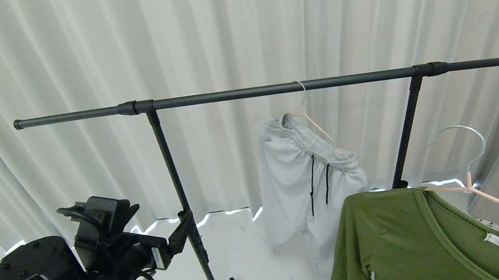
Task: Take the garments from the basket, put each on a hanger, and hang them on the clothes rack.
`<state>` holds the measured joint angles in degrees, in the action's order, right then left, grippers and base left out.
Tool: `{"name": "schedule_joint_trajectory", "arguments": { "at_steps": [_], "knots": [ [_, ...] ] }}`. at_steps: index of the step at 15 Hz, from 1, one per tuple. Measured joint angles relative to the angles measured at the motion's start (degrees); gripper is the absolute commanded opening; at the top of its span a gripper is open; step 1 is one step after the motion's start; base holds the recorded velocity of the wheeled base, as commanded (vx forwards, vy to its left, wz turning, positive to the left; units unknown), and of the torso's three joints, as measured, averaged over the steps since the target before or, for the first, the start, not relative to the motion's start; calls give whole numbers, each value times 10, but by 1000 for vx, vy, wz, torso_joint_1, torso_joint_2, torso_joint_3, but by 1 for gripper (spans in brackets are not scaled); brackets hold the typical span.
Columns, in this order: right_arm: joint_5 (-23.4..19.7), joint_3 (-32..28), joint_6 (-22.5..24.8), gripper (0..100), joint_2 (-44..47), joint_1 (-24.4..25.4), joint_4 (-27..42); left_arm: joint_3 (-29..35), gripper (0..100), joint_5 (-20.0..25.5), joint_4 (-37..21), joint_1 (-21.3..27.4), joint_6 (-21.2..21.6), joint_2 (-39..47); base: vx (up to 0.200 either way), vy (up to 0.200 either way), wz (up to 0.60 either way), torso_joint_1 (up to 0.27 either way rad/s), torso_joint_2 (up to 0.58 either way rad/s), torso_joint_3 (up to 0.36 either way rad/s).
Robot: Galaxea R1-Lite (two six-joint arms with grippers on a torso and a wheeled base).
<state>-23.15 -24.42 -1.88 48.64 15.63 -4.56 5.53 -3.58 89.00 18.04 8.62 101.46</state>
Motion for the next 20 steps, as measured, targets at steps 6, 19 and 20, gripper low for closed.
{"name": "schedule_joint_trajectory", "arguments": {
  "at_steps": [6,19,20],
  "knots": [
    [0,6,-18,0,0,0,-21,2,100,0,0,-1,4,12,0,0,0,0,0,0],
    [-1,5,-19,0,7,-13,-25,-3,100,0,0,-1,5,26,0,-138,0,2,2,2],
    [-1,3,-19,0,7,-23,-25,-4,100,0,0,-1,5,27,0,0,0,0,0,0]
  ]
}}
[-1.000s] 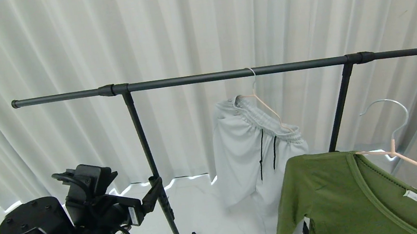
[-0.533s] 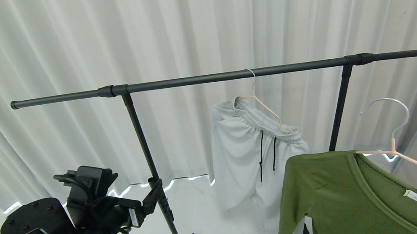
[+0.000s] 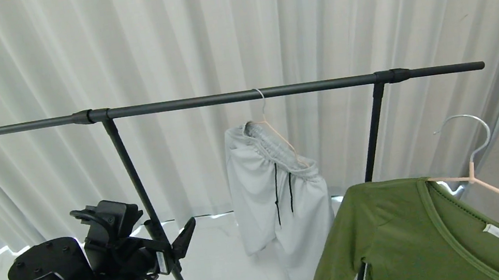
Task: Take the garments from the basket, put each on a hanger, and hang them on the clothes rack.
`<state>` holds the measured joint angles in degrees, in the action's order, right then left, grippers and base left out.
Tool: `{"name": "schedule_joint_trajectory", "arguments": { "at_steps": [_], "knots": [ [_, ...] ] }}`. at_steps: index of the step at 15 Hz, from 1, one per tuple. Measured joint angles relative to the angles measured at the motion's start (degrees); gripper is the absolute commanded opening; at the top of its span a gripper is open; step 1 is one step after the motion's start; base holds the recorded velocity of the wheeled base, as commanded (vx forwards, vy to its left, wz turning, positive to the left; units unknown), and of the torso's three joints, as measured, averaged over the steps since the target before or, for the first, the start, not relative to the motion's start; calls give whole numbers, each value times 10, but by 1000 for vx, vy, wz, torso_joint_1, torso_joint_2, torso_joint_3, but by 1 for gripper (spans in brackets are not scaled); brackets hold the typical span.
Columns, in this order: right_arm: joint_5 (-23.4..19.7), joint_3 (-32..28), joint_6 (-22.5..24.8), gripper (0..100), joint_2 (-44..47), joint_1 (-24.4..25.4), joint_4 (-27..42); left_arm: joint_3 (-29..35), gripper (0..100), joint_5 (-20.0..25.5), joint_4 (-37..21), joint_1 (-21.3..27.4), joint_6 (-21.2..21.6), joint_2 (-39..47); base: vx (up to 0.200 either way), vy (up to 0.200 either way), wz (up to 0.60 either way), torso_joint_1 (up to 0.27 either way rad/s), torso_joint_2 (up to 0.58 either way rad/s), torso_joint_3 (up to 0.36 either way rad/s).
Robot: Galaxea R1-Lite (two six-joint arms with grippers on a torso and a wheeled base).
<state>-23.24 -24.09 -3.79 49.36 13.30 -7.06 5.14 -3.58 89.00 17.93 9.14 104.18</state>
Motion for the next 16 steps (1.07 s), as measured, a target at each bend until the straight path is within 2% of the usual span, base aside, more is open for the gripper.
{"name": "schedule_joint_trajectory", "arguments": {
  "at_steps": [3,9,16],
  "knots": [
    [-1,-3,2,0,1,-26,-1,0,100,0,0,-1,0,3,0,0,0,0,0,0],
    [0,4,0,0,26,-30,-36,1,100,0,0,-1,0,8,0,0,0,0,0,0],
    [-1,11,0,0,46,-30,-42,0,100,0,0,-1,0,17,200,0,0,1,0,4]
  ]
}}
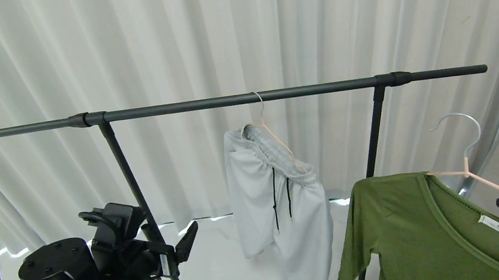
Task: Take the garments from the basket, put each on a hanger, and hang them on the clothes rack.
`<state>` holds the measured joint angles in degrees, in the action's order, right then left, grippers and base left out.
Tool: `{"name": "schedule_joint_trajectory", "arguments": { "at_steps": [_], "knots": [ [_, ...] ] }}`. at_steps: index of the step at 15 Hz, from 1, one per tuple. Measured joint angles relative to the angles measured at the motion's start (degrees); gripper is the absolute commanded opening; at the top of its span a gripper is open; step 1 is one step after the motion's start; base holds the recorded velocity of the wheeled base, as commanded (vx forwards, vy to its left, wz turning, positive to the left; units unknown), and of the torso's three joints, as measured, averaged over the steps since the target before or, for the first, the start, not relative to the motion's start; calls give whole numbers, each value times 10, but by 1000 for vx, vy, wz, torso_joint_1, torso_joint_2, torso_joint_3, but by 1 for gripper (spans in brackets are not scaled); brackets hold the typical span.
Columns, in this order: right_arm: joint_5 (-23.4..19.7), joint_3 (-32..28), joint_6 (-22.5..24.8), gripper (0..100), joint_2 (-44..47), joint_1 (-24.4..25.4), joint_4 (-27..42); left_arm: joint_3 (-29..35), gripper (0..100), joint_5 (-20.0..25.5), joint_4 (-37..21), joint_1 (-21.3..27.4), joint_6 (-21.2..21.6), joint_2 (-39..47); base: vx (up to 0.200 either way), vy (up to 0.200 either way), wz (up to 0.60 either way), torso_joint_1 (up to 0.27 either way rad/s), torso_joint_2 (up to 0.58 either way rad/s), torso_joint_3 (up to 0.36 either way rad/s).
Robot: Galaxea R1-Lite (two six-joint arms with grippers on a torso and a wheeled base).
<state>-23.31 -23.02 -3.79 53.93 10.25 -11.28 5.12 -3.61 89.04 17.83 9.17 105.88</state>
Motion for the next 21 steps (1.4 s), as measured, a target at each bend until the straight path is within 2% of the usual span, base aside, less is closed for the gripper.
{"name": "schedule_joint_trajectory", "arguments": {
  "at_steps": [9,12,15,19,21],
  "knots": [
    [0,2,0,0,3,2,0,-9,100,0,0,0,2,2,200,0,0,6,3,2],
    [0,2,0,0,3,3,-2,-19,100,0,0,0,12,2,0,0,0,0,0,0],
    [1,10,-1,0,9,5,-45,-22,100,0,0,0,12,1,0,0,0,0,0,0],
    [0,18,-54,0,31,25,-117,-22,100,0,1,4,13,-12,0,0,0,0,0,0],
    [0,4,-57,0,54,29,-130,-25,100,0,1,11,15,-22,0,0,0,0,0,0]
  ]
}}
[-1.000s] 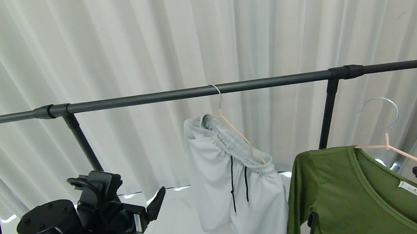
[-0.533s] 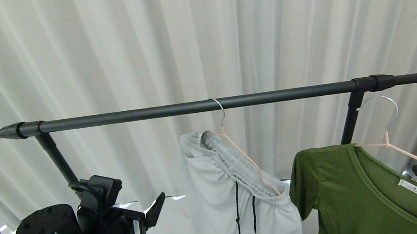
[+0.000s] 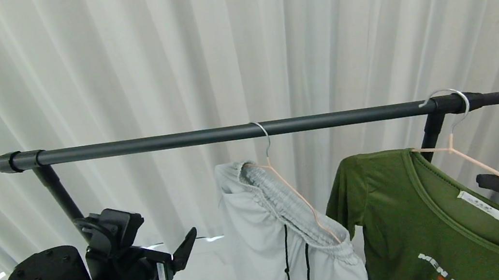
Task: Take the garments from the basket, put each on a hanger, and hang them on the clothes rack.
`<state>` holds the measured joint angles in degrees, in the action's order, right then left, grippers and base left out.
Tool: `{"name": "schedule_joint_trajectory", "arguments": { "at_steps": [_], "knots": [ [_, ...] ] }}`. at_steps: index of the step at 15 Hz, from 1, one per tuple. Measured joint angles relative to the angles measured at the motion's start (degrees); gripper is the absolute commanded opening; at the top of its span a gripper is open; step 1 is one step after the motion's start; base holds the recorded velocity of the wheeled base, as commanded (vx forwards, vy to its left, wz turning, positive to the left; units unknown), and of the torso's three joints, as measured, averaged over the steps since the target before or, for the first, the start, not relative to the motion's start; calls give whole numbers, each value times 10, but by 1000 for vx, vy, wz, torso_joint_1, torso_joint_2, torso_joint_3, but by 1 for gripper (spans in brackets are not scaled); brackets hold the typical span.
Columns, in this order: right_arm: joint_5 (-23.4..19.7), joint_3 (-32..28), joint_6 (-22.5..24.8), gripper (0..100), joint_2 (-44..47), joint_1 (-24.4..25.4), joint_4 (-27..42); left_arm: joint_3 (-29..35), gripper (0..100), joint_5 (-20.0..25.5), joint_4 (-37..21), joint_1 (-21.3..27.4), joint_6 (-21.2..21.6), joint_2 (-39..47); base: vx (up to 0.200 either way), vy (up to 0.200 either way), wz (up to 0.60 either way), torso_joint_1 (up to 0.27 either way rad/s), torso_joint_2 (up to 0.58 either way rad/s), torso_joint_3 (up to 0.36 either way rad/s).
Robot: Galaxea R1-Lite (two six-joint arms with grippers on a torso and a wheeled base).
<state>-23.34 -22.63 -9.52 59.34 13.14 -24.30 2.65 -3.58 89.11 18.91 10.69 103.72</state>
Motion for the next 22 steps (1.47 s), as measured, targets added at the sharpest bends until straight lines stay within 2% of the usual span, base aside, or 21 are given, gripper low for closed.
{"name": "schedule_joint_trajectory", "arguments": {
  "at_steps": [5,8,12,19,20,22],
  "knots": [
    [1,-76,0,0,114,-4,-7,-7,100,0,0,7,1,-18,0,0,0,0,0,0],
    [4,-98,0,0,177,-8,-53,-10,100,0,0,7,1,-25,0,0,0,0,0,0],
    [4,-91,0,0,212,-10,-58,-14,100,0,0,7,1,-29,0,0,0,0,0,0],
    [3,-73,3,0,214,-10,-59,-20,100,0,0,11,5,-33,0,0,0,0,0,0],
    [3,-72,5,100,213,-9,-59,-21,100,0,0,11,5,-33,0,0,0,0,0,0],
    [3,-72,6,100,211,-9,-61,-21,100,0,0,11,6,-33,0,0,0,0,0,0]
  ]
}}
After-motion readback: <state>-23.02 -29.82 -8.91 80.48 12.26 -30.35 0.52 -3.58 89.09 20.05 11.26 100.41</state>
